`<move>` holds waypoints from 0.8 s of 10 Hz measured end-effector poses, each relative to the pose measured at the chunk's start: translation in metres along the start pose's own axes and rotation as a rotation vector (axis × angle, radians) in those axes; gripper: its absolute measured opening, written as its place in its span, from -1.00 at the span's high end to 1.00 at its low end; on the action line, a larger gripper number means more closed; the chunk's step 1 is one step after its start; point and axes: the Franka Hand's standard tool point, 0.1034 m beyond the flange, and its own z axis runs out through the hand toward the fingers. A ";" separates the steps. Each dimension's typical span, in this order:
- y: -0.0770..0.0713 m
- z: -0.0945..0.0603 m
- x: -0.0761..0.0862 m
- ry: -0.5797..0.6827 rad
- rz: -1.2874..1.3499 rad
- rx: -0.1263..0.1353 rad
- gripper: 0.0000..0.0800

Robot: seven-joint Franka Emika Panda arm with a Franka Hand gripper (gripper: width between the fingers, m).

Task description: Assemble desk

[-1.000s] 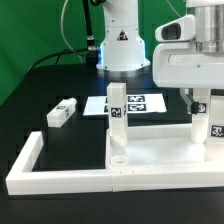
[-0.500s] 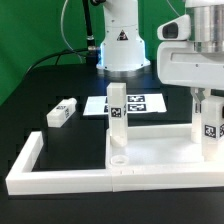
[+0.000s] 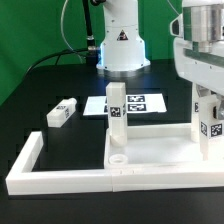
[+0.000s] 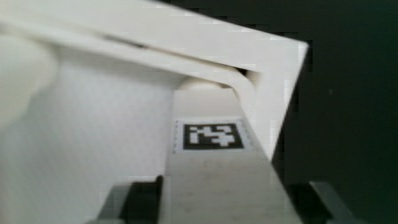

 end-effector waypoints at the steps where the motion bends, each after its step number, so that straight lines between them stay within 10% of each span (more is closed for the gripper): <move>1: -0.001 0.001 -0.002 -0.016 0.173 0.002 0.28; 8: -0.006 0.003 -0.007 -0.048 0.478 -0.002 0.28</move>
Offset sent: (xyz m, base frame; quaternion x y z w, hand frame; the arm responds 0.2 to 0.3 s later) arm 0.0199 -0.0001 0.0080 -0.0045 -0.0109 0.1627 0.9866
